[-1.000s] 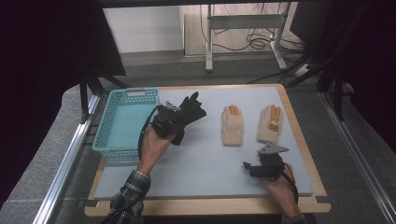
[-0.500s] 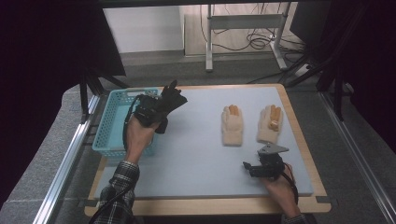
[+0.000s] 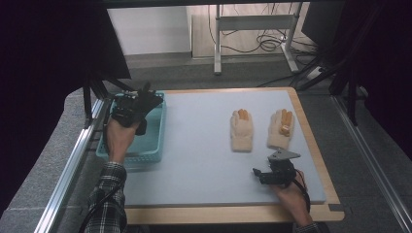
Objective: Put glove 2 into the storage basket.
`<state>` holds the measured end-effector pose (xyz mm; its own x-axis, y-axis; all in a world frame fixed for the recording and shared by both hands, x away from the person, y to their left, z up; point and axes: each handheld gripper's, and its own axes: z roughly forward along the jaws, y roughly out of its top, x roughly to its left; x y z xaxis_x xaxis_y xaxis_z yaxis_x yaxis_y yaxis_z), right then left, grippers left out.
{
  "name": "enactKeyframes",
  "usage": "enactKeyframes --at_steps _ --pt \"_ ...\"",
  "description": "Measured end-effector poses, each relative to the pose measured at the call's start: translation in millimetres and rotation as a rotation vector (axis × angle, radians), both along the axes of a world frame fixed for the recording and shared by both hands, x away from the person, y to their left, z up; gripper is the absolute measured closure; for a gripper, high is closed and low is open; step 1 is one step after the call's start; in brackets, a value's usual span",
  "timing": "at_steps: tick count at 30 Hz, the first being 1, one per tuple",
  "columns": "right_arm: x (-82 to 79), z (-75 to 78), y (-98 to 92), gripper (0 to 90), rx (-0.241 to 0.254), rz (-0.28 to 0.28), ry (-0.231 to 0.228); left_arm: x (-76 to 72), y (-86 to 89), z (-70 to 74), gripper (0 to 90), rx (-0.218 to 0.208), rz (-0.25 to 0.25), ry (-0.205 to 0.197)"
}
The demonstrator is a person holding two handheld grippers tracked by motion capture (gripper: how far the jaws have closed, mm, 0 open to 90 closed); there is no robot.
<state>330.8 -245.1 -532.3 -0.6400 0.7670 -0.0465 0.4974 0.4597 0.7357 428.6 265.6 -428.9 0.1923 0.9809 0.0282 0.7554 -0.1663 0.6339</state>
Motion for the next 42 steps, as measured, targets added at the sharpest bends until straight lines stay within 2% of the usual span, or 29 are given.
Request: enactKeyframes --at_steps 1,2,3,9,10,11,13,14,18,20,25,28,30,31,32,33,34,35,36,40,42 --pt "0.0 0.0 0.0 21.0 0.0 0.0 0.0 0.9 5.5 -2.0 59.8 -0.001 0.017 0.009" --pt "0.0 0.0 0.0 21.0 0.0 0.0 0.0 2.8 15.8 -7.1 59.6 0.0 0.041 0.033" --pt "0.0 0.0 0.0 21.0 0.0 0.0 0.0 2.8 15.8 -7.1 59.5 0.0 0.041 0.033" --pt "0.0 0.0 0.0 21.0 0.0 0.0 0.0 8.9 37.0 -27.4 58.6 0.013 0.112 0.111" --pt "0.0 0.0 0.0 21.0 0.0 0.0 0.0 11.0 41.1 -33.1 58.4 0.021 0.129 0.135" --pt "0.0 0.0 0.0 21.0 0.0 0.0 0.0 11.0 41.1 -33.1 58.3 0.021 0.129 0.135" --pt "0.0 0.0 0.1 21.0 0.001 -0.001 0.0 13.6 44.7 -39.4 58.2 0.042 0.14 0.166" --pt "0.1 0.0 -0.1 21.0 -0.001 0.001 0.0 16.2 47.1 -45.0 57.9 0.066 0.155 0.194" --pt "0.1 0.0 -0.1 21.0 -0.001 0.001 0.0 19.3 49.9 -51.8 57.7 0.098 0.176 0.224" --pt "0.0 0.0 -0.1 21.0 -0.001 0.001 0.0 22.0 52.2 -58.0 57.2 0.125 0.198 0.26" --pt "0.1 0.0 -0.1 21.0 0.0 0.001 0.0 25.2 54.3 -64.4 55.7 0.14 0.209 0.297" --pt "0.0 0.0 -0.1 21.0 0.0 0.001 0.0 27.5 53.3 -67.9 52.9 0.146 0.199 0.321" --pt "0.1 0.0 -0.1 21.0 0.0 0.001 0.0 28.8 52.4 -69.1 47.1 0.146 0.19 0.336" --pt "0.0 0.0 -0.1 21.0 0.0 0.001 0.0 29.2 51.9 -69.5 41.5 0.144 0.18 0.343" --pt "0.1 0.0 -0.1 21.0 0.0 0.001 0.0 29.0 51.2 -68.6 30.3 0.14 0.165 0.341" --pt "0.1 0.0 -0.1 21.0 0.0 0.001 0.0 29.0 51.2 -68.6 26.6 0.14 0.165 0.341" --pt "0.0 0.0 -0.1 21.0 0.0 0.001 0.0 28.4 51.2 -66.8 26.6 0.137 0.16 0.337" --pt "0.0 0.0 -0.1 21.0 0.0 0.001 0.0 27.6 51.3 -65.2 22.0 0.135 0.158 0.332" --pt "0.0 0.0 -0.1 21.0 -0.001 0.001 0.0 25.5 51.3 -60.9 13.0 0.114 0.145 0.327" --pt "0.0 0.0 -0.1 21.0 -0.001 0.001 0.0 21.5 50.9 -53.2 6.7 0.099 0.129 0.301" --pt "0.0 0.0 -0.1 21.0 -0.001 0.001 0.0 18.3 52.1 -47.4 4.1 0.069 0.115 0.282"
